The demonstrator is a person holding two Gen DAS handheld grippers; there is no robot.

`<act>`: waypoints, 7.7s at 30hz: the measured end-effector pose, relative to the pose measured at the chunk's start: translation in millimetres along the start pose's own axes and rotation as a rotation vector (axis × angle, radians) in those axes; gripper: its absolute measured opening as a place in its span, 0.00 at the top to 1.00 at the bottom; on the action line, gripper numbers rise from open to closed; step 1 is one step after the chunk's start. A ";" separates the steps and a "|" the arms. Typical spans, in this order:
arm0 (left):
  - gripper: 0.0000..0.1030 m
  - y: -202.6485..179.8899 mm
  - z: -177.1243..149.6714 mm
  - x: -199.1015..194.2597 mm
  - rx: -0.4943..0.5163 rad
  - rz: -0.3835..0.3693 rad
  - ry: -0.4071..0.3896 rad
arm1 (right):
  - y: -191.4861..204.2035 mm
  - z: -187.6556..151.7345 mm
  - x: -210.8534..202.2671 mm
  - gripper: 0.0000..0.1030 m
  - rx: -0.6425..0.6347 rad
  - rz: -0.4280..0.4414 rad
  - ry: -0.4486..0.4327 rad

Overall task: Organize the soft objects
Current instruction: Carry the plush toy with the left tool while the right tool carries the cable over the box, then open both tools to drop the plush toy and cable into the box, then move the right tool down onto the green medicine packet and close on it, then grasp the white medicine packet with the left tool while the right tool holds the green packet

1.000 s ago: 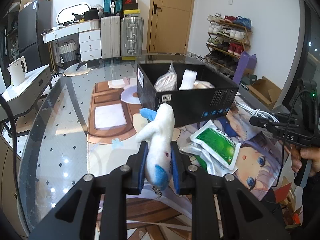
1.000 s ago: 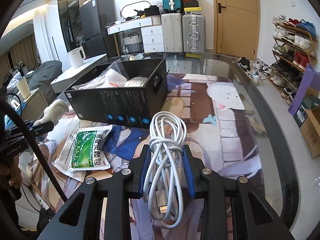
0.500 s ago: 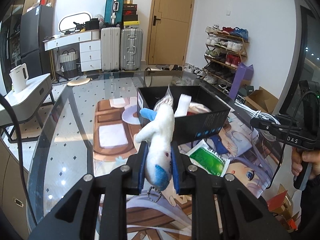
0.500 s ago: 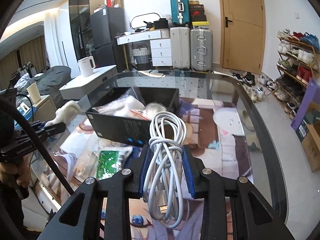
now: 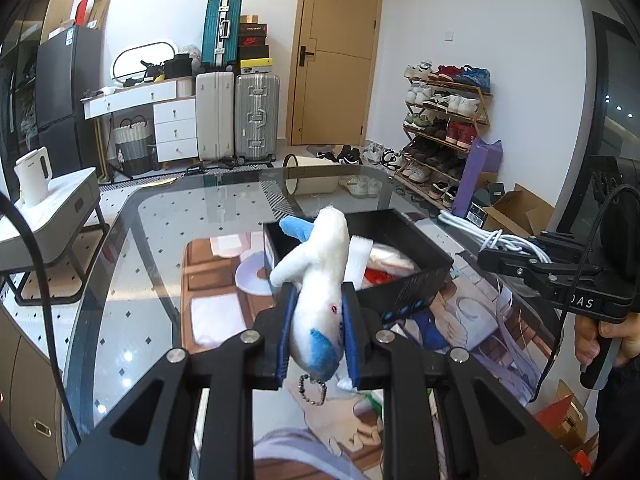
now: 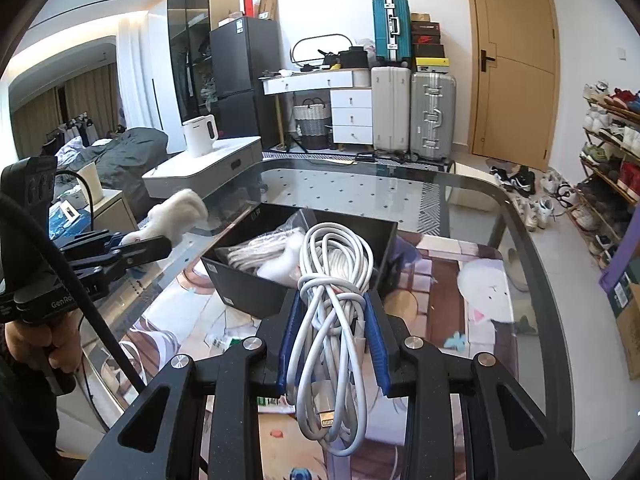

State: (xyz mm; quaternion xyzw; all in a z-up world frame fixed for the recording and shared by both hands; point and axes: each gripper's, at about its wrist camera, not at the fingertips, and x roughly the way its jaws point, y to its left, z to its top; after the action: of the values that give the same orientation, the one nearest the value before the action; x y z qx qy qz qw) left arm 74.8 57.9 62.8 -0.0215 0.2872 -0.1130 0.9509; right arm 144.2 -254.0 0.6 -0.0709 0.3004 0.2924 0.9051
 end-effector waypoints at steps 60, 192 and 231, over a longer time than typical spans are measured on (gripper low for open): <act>0.81 -13.8 30.0 119.1 0.066 -0.003 0.144 | 2.0 45.8 146.5 0.70 -0.155 0.087 0.254; 0.00 -1.4 -65.3 42.7 -0.069 0.060 0.159 | 24.7 -65.3 71.6 0.58 -0.048 0.083 0.237; 0.00 -58.5 -70.9 79.5 0.052 0.079 0.345 | -5.0 -71.6 46.5 0.58 0.007 0.066 0.211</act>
State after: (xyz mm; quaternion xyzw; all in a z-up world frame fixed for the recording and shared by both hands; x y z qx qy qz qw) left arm 88.3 -15.4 -33.2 0.0343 0.4438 -0.0848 0.8914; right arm 141.2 -257.2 -84.9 -0.0881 0.3975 0.3116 0.8585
